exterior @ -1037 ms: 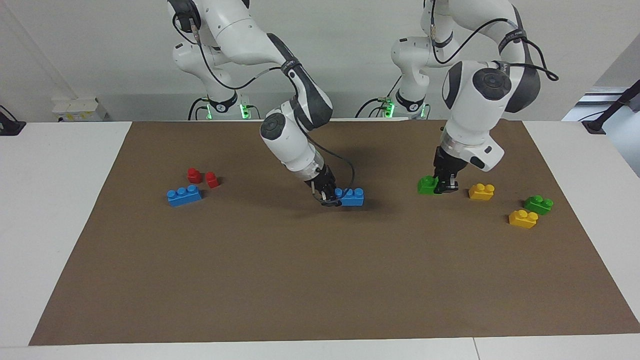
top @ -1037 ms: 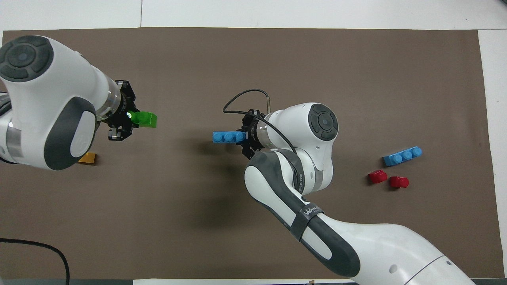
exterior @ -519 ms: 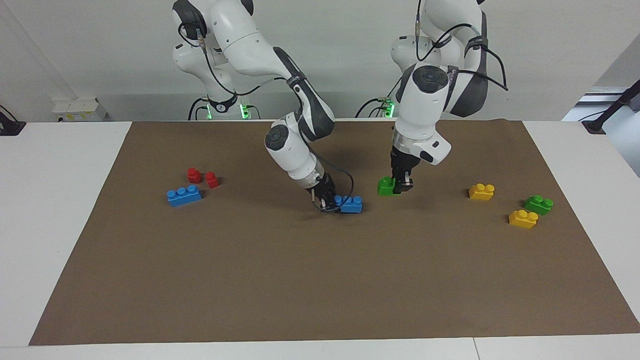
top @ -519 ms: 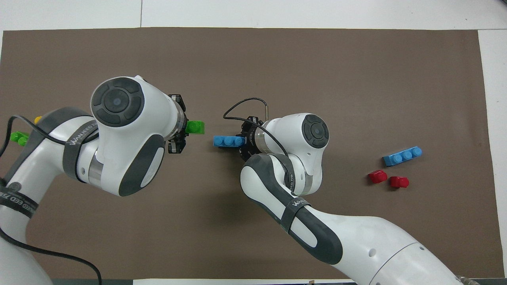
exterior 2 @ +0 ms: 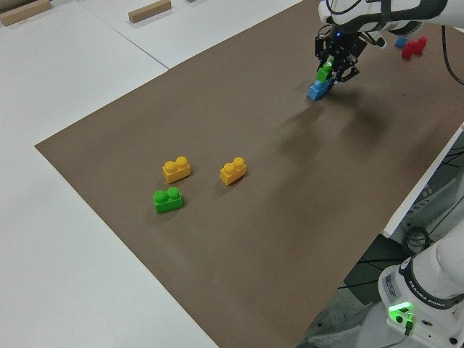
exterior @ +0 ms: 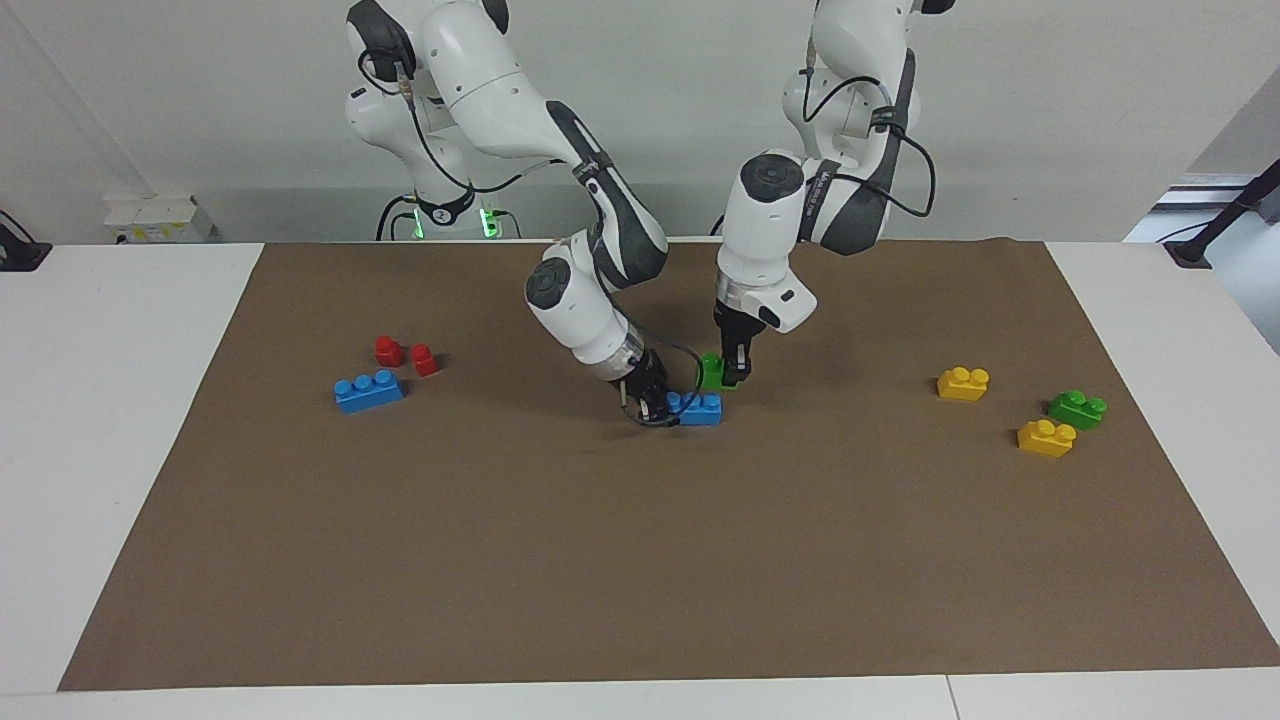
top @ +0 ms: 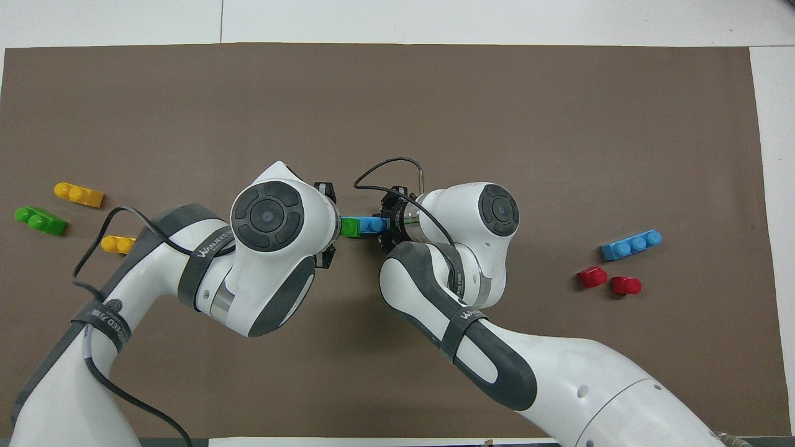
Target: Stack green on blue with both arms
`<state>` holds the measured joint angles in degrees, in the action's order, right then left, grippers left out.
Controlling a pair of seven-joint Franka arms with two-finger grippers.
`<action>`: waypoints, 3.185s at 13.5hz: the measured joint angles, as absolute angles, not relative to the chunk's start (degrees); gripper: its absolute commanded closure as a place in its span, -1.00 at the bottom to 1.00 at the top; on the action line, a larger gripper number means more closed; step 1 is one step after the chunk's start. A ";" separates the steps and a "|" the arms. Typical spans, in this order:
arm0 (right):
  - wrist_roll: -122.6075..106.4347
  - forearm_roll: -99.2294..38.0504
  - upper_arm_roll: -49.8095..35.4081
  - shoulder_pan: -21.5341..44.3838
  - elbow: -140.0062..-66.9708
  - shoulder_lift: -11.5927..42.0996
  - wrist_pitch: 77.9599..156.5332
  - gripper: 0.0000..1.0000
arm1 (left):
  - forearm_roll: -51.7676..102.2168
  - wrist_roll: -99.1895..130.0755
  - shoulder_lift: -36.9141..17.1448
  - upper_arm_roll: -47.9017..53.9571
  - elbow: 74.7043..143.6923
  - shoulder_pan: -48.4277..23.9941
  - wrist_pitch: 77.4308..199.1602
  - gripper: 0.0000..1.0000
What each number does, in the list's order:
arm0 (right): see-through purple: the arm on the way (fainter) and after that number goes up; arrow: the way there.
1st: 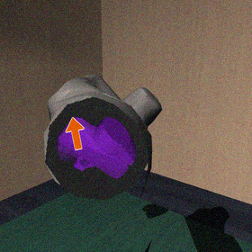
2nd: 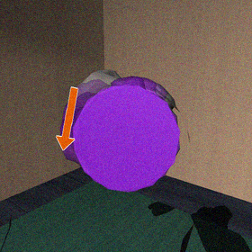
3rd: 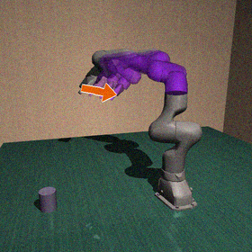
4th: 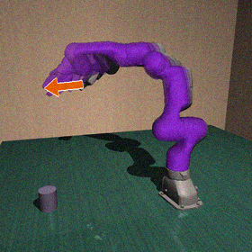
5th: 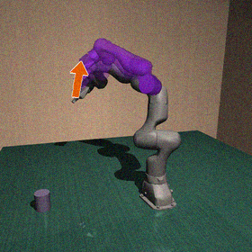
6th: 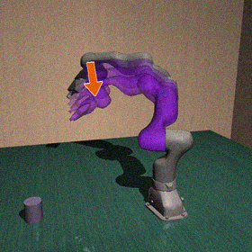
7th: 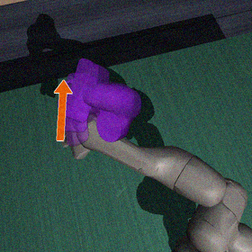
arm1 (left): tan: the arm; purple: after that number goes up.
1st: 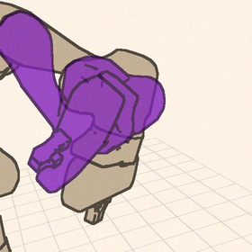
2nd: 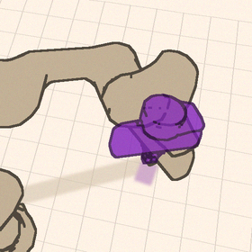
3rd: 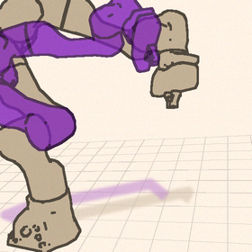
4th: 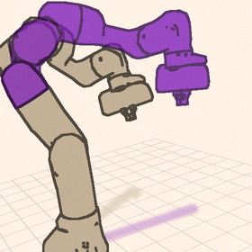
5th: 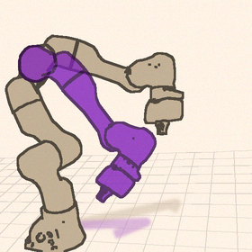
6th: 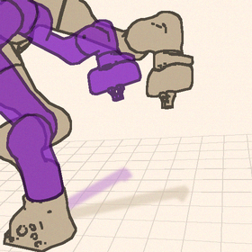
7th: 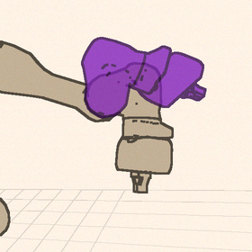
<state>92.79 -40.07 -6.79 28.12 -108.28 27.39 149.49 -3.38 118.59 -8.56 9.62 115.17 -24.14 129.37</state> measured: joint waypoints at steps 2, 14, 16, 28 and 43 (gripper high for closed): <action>92.72 -40.45 -6.79 28.12 -108.36 27.39 149.55 1.00 | -3.44 119.25 -9.46 9.58 115.68 -24.67 130.94 1.00; 91.51 -41.74 -6.77 28.12 -108.53 27.42 149.76 1.00 | -7.96 124.25 -12.00 9.26 115.55 -25.88 134.28 1.00; 91.51 -41.74 -6.85 28.15 -108.52 27.43 149.81 1.00 | -9.94 126.00 -13.14 9.32 115.49 -25.99 135.02 1.00; 91.51 -41.75 -6.55 27.68 -108.53 27.47 149.90 -0.72 | -13.07 124.53 -9.78 8.57 114.04 -21.54 132.95 -1.00; 63.05 -25.46 -5.60 1.93 -100.63 15.15 114.07 -1.00 | -13.07 77.96 -5.63 7.86 105.43 -3.30 118.33 -1.00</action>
